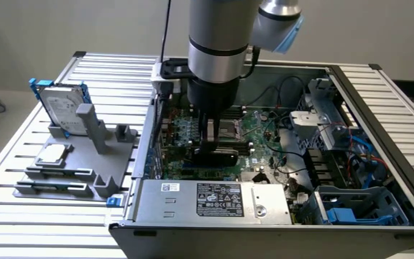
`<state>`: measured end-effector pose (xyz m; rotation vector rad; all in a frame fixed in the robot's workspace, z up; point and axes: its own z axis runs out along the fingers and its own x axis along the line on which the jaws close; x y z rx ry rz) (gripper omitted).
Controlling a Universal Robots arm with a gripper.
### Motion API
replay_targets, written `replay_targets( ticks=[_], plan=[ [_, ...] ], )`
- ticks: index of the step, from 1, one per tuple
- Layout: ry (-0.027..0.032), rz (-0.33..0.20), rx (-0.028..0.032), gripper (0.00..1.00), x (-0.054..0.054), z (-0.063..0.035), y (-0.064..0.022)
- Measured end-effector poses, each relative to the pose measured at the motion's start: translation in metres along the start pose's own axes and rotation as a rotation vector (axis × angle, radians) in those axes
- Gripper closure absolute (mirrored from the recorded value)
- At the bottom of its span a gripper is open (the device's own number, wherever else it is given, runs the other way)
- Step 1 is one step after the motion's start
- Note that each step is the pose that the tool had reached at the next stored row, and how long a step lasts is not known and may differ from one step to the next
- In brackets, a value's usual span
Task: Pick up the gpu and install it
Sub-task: 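Insert the gpu into the slot, then press down on the gpu until it lock into place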
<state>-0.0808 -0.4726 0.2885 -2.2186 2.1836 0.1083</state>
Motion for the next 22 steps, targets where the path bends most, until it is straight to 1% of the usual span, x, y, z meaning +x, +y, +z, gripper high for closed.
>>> replay_targets(
  ticks=[1,2,3,5,6,8,9,10,11,22],
  plan=[
    [0.0001,0.000,-0.0002,0.54,-0.0002,-0.0029,0.0001],
    [0.0001,0.000,-0.0002,0.56,-0.0003,-0.0044,0.0001],
    [0.0000,0.000,-0.0002,0.56,-0.0003,-0.0046,0.0001],
    [-0.0003,0.000,-0.0001,0.69,-0.0004,-0.0045,0.0001],
    [-0.0002,0.000,-0.0001,0.69,-0.0004,-0.0046,0.0001],
    [0.0000,0.000,-0.0002,0.81,-0.0003,-0.0047,0.0001],
    [0.0000,0.000,-0.0002,0.81,-0.0004,-0.0047,0.0001],
    [0.0000,0.000,-0.0002,0.87,-0.0004,-0.0047,0.0001],
    [0.0001,0.000,-0.0003,0.89,-0.0003,-0.0047,0.0001],
    [0.0000,0.000,-0.0002,0.89,-0.0003,-0.0047,0.0001]
  ],
)
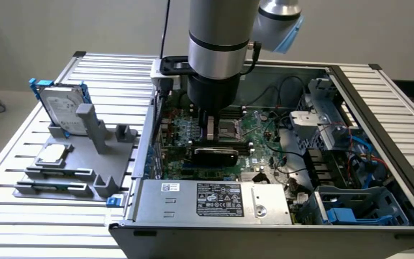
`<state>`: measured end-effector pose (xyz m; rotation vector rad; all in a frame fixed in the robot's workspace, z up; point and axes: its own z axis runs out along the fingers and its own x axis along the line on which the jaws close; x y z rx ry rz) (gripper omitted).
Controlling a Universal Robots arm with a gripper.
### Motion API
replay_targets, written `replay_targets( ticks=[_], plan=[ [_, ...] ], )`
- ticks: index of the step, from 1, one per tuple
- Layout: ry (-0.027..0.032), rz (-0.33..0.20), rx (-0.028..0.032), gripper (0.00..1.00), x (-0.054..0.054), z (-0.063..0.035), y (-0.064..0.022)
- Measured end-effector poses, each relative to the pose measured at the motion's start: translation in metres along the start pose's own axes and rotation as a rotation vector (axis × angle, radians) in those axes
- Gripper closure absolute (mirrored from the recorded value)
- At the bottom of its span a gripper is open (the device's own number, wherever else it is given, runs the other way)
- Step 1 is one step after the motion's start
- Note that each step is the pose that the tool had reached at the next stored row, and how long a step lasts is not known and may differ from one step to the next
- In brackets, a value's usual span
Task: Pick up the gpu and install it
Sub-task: 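Press down on the gpu until it lock into place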
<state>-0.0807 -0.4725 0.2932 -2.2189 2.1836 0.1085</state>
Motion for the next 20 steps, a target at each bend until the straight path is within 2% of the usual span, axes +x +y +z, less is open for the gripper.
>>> replay_targets(
  ticks=[3,8,14,20],
  plan=[
    [0.0002,0.000,-0.0004,0.89,0.000,0.0003,0.0003],
    [-0.0001,0.000,-0.0001,0.89,-0.004,0.0044,0.0057],
    [-0.0001,0.000,-0.0002,0.89,-0.004,0.0140,0.0074],
    [0.0001,0.000,-0.0002,0.89,-0.008,0.0170,0.0080]
  ],
)
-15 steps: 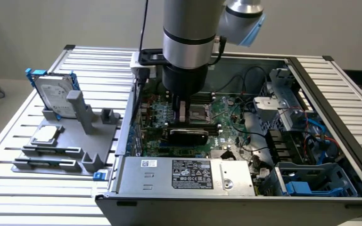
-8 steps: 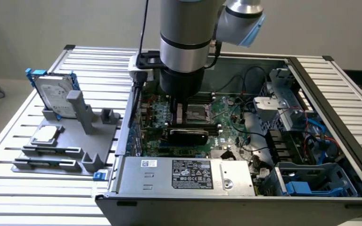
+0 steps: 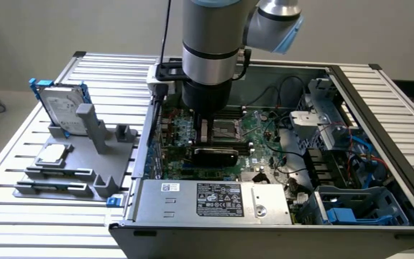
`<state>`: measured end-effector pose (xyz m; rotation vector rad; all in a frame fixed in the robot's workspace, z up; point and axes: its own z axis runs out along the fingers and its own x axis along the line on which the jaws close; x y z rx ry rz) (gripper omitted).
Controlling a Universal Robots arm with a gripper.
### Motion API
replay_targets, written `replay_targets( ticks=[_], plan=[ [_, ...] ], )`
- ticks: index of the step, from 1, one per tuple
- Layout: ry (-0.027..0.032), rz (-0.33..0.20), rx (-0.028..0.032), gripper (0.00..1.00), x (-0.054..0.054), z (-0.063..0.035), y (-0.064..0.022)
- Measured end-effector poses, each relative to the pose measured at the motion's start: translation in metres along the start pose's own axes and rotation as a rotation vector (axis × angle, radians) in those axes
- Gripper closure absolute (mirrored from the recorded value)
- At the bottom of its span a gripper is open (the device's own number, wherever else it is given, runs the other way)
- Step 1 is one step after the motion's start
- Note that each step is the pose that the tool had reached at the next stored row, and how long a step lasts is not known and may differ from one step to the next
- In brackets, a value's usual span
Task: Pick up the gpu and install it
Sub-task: 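Press down on the gpu until it lock into place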
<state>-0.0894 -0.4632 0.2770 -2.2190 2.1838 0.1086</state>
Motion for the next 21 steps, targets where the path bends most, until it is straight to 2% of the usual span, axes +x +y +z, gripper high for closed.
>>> replay_targets(
  ticks=[3,9,21],
  plan=[
    [0.0043,0.000,-0.0001,0.89,-0.0006,0.0023,0.0000],
    [0.0188,0.000,-0.0003,0.89,-0.0014,0.0051,0.0000],
    [0.0294,0.000,-0.0008,0.89,-0.0034,0.0085,-0.0001]
  ],
)
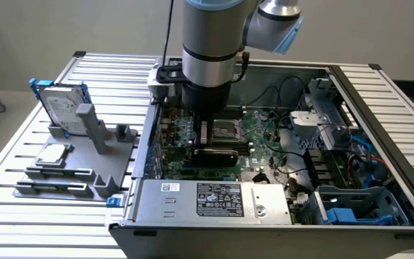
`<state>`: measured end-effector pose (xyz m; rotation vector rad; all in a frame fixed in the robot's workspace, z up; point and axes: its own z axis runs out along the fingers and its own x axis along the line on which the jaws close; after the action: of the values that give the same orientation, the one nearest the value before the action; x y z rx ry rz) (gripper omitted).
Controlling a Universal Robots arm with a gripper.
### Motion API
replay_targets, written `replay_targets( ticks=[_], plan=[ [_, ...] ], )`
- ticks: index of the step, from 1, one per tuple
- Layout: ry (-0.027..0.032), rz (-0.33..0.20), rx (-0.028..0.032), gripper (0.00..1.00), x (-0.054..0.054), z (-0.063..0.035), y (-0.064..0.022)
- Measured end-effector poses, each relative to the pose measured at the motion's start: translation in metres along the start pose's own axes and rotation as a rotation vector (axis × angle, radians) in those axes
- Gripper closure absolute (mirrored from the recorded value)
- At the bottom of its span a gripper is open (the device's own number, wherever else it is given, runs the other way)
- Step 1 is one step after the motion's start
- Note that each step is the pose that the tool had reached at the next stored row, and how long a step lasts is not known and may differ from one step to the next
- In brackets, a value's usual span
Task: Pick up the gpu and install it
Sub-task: 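Press down on the gpu until it lock into place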
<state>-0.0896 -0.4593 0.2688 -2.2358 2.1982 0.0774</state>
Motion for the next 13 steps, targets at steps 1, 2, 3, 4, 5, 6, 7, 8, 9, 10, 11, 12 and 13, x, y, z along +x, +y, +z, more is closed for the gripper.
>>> replay_targets(
  ticks=[1,2,3,4,5,6,7,8,9,10,11,12,13],
  plan=[
    [0.0008,0.000,0.0002,0.89,-0.0001,0.0004,-0.0001],
    [0.0014,0.000,0.0004,0.89,-0.0002,0.0008,-0.0002],
    [0.0023,0.000,0.0002,0.89,-0.0002,0.0011,-0.0002],
    [0.0030,0.000,0.0002,0.89,-0.0002,0.0014,-0.0002],
    [0.0038,0.000,0.0001,0.89,-0.0002,0.0017,-0.0001],
    [0.0047,0.000,0.0000,0.89,-0.0002,0.0019,-0.0001],
    [0.0055,0.000,-0.0001,0.89,-0.0002,0.0023,-0.0001],
    [0.0064,0.000,-0.0001,0.89,-0.0002,0.0026,-0.0001],
    [0.0070,0.000,-0.0002,0.89,-0.0002,0.0027,-0.0001],
    [0.0069,0.000,-0.0002,0.89,-0.0002,0.0028,-0.0001],
    [0.0066,0.000,0.0000,0.89,-0.0003,0.0025,-0.0001],
    [0.0051,0.000,0.0007,0.89,-0.0005,0.0011,-0.0001],
    [0.0049,0.000,0.0009,0.89,-0.0006,-0.0024,0.0001]
  ],
)
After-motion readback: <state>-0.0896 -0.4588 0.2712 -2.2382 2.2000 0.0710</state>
